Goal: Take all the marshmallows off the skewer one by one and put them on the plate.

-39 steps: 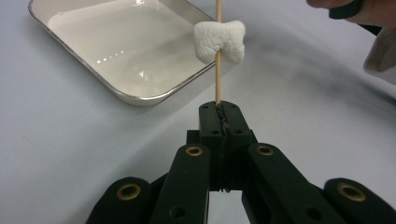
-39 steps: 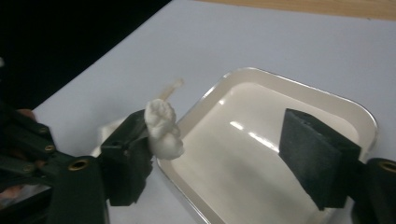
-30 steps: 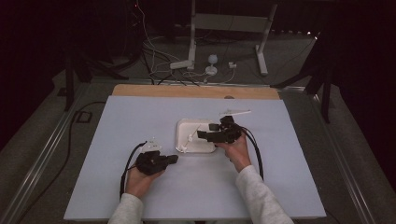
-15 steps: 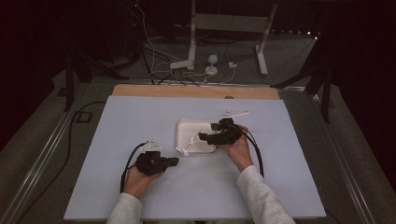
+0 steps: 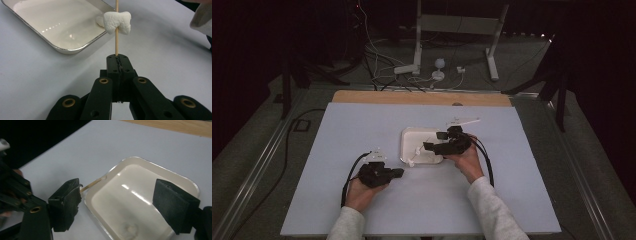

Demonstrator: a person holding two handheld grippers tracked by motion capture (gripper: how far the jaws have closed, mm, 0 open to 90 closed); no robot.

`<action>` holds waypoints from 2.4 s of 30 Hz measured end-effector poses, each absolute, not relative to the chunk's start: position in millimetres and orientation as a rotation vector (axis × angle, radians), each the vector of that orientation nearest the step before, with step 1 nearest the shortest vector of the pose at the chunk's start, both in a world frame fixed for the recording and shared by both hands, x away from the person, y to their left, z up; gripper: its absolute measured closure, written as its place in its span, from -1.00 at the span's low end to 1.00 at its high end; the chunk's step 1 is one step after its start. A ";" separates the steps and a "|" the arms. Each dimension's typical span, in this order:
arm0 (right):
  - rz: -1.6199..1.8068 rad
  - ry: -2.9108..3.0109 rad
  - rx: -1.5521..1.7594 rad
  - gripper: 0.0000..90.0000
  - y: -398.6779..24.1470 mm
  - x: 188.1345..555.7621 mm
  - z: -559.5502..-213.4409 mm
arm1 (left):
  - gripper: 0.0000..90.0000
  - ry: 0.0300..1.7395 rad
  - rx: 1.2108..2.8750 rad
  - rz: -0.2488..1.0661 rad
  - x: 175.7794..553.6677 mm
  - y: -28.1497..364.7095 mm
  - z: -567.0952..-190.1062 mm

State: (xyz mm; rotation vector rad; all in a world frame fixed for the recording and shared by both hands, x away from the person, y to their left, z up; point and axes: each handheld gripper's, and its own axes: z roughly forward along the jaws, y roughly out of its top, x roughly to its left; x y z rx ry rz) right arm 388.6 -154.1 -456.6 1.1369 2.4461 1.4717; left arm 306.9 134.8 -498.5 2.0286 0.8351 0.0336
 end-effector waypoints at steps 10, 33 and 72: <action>1.620 2.450 1.196 -0.50 -149.8 382.1 -455.0 | 1.00 0.875 1.942 0.093 305.9 137.2 -493.9; 1.927 2.435 1.289 0.78 -124.8 367.7 -459.8 | 1.00 0.832 1.861 0.189 296.6 125.0 -487.4; 1.728 2.263 1.274 0.85 -177.4 388.6 -398.6 | 1.00 0.898 1.907 0.257 294.3 139.1 -495.8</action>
